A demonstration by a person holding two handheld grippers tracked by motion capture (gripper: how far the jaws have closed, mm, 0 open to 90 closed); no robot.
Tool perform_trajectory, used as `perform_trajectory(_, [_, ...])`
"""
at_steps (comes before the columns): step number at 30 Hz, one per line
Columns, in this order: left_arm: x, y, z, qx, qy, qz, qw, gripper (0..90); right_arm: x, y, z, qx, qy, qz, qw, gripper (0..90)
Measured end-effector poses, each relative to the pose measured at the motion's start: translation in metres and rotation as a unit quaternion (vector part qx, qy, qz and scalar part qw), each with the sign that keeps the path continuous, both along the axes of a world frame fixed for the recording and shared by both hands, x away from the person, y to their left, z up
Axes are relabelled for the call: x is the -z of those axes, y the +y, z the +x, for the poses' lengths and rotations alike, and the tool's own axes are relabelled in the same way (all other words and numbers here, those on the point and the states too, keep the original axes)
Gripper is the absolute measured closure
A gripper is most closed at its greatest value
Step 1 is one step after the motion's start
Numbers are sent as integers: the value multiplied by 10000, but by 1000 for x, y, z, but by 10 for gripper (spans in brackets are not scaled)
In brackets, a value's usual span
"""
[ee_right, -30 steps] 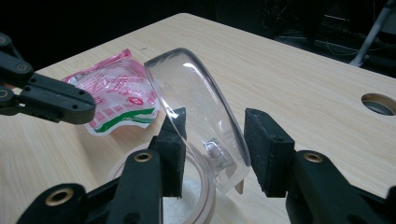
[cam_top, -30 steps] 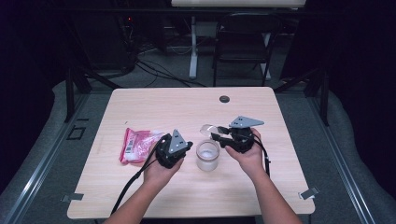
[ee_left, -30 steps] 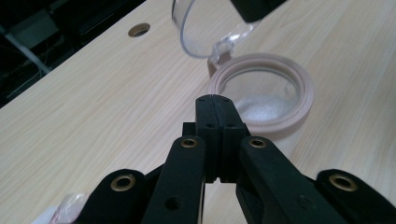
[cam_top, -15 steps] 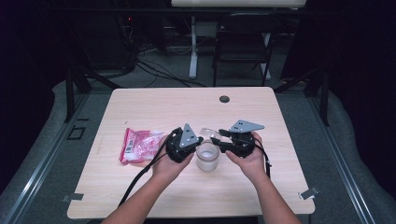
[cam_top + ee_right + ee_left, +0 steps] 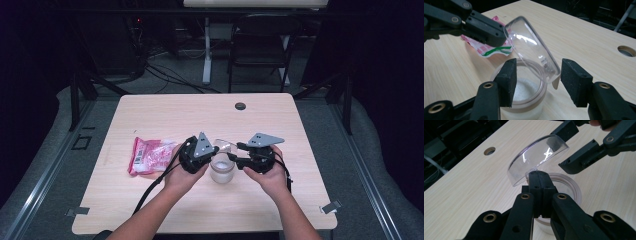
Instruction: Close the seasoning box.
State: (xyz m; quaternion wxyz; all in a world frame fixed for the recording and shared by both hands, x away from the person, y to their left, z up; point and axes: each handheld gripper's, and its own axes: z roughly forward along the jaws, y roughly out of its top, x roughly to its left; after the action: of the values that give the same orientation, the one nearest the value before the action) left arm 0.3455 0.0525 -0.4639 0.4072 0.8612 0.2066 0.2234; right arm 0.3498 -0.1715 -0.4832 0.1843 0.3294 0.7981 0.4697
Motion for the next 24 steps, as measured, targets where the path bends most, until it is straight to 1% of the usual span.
perform_trajectory(3, [0, -2, 0, 8, -19, -8, 10000, 900, 3, -3, -1, 8, 84, -15, 10000, 469])
perform_trajectory(8, [-2, -3, 1, 42, -38, 1, 10000, 900, 5, -10, -1, -27, 164, 55, 9998, 468])
perform_trajectory(10, [-2, -3, 1, 49, -40, -3, 10000, 900, 7, -13, 0, 9, 205, 100, 9997, 471])
perform_trajectory(12, [-1, -4, 1, 59, -47, 17, 10000, 900, 8, -15, 0, 59, 225, 60, 9997, 480])
perform_trajectory(17, [-1, -4, 1, 49, -36, 0, 10000, 900, 11, -23, 3, 151, 323, 86, 9993, 501])
perform_trajectory(23, [6, -3, -3, 76, 31, 5, 10000, 900, 12, -34, 6, 322, 394, 112, 9986, 515])
perform_trajectory(24, [7, -3, -3, 83, 33, 44, 10000, 900, 13, -35, 7, 359, 402, 112, 9985, 515])
